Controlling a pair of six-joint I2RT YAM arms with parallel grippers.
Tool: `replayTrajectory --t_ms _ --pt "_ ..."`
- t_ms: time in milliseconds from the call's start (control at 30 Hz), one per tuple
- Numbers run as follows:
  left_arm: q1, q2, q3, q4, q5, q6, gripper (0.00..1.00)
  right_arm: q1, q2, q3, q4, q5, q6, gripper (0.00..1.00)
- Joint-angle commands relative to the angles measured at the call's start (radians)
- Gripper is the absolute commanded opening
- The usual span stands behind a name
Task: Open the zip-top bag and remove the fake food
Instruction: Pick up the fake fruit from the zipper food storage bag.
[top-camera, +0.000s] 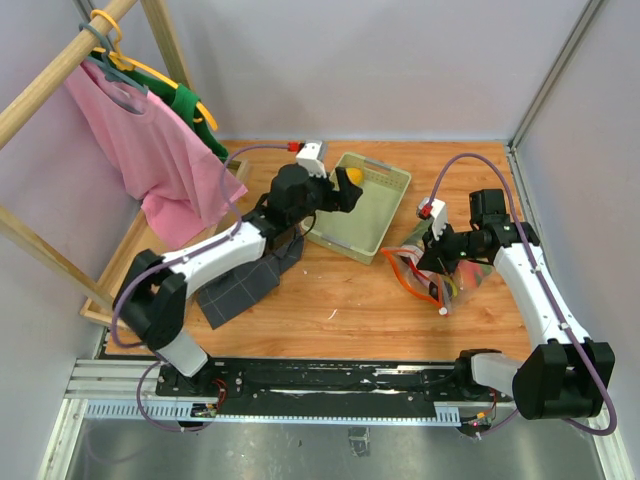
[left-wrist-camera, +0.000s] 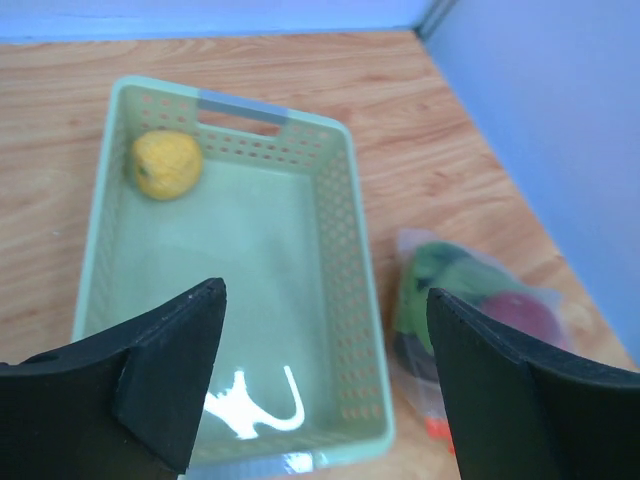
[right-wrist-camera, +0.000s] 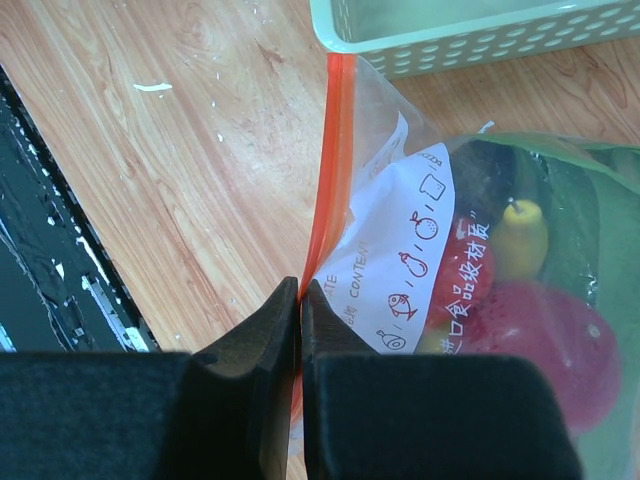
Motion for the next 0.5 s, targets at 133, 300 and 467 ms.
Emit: replayTrajectory --t_ms 133,300,467 --pt "0.003 -0.277 -0.364 0.340 0.279 -0.220 0.81 0.017 -0.020 -0.010 -0.007 -0.048 0.004 0.06" --pt "-0.019 -0.353 -0.526 0.537 0.364 -0.321 0.76 0.017 -0.028 -0.010 -0.011 -0.060 -0.002 0.06" --pt "-0.107 -0.362 -0.615 0.666 0.342 -0.346 0.76 0.017 -0.038 -0.009 -0.012 -0.066 -0.006 0.06"
